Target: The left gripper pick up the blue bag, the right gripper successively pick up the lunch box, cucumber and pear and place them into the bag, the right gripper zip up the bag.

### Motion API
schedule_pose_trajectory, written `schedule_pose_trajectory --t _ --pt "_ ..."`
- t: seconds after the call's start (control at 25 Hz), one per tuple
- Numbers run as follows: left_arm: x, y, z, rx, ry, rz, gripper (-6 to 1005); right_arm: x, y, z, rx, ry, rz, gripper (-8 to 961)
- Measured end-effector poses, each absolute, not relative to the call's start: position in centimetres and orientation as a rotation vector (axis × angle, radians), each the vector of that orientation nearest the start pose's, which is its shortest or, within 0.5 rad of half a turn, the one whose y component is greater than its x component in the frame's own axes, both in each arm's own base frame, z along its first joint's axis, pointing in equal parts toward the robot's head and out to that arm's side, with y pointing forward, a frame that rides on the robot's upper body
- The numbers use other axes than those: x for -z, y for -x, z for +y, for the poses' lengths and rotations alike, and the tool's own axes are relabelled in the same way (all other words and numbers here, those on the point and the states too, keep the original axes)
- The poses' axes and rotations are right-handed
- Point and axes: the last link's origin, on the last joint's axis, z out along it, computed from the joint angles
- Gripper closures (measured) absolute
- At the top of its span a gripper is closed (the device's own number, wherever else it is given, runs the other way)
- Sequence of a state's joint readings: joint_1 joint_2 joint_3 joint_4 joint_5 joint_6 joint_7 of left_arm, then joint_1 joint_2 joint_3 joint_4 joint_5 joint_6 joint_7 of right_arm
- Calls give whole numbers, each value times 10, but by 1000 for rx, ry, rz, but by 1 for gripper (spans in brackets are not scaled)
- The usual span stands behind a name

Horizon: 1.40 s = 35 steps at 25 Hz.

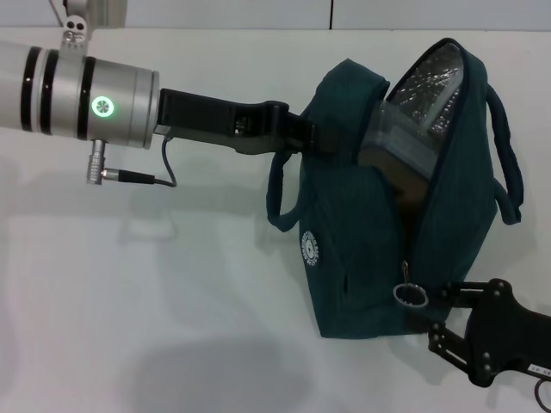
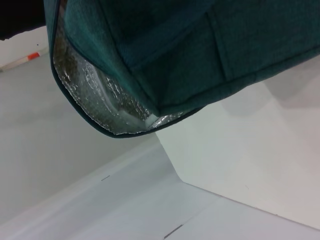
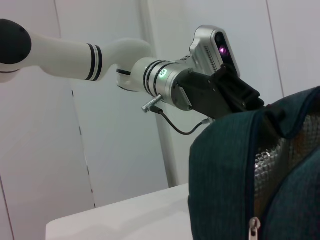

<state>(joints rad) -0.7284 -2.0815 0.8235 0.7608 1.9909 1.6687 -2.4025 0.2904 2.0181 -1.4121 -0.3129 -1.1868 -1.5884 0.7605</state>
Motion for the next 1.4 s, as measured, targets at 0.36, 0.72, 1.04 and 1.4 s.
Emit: schedule_pose_trajectory --t 0.36,0.72,1.04,1.4 --pt "3 168 361 698 2756 -1680 955 53 -292 232 -999 2651 374 785" --pt "1 168 361 717 2749 -1677 955 46 -296 223 -1040 2624 393 950" --pt "1 170 361 725 2744 -1668 955 25 -303 212 -1149 2467 419 950" --pt "2 171 360 724 2763 -1627 954 15 -287 220 -1281 2422 346 950"
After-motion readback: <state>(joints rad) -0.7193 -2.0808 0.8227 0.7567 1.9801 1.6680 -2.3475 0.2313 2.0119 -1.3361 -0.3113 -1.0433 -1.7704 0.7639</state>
